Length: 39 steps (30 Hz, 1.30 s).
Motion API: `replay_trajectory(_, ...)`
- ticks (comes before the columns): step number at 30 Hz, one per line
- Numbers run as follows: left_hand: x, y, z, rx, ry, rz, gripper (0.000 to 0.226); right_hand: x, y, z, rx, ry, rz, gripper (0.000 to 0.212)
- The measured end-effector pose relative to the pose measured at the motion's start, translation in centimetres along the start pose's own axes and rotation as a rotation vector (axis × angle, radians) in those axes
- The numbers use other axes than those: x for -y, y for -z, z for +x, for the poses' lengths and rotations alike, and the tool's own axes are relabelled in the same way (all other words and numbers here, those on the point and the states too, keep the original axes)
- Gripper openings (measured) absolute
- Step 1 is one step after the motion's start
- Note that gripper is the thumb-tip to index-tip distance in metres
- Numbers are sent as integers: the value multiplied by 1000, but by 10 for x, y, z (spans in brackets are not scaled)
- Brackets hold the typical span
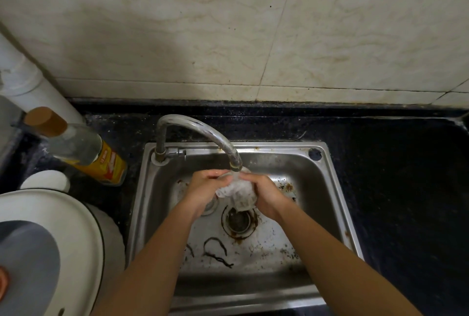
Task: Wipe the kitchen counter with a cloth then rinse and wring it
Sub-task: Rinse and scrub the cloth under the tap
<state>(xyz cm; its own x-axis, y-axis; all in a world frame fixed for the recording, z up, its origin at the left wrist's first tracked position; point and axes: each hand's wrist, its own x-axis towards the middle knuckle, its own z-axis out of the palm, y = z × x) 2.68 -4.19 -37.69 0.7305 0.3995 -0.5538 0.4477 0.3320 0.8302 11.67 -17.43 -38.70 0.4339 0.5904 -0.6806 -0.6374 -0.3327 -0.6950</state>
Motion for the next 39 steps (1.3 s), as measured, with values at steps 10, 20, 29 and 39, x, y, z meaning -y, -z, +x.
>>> replay_trajectory(10, 21, -16, 7, -290, 12, 114, 57, 7, -34, 13, -321, -59, -304, 44)
replay_trajectory(20, 29, -23, 7, -322, 32, 33, 31, 0, -29, 7, -234, 40, -86, 20)
replay_trajectory(29, 20, -31, 11, -349, -5, 89, 40, 7, -41, 0, -299, 143, -117, 16)
replay_trajectory(39, 26, -34, -1, -151, -35, 3, 23, 13, -40, 7, -550, 113, -449, 53)
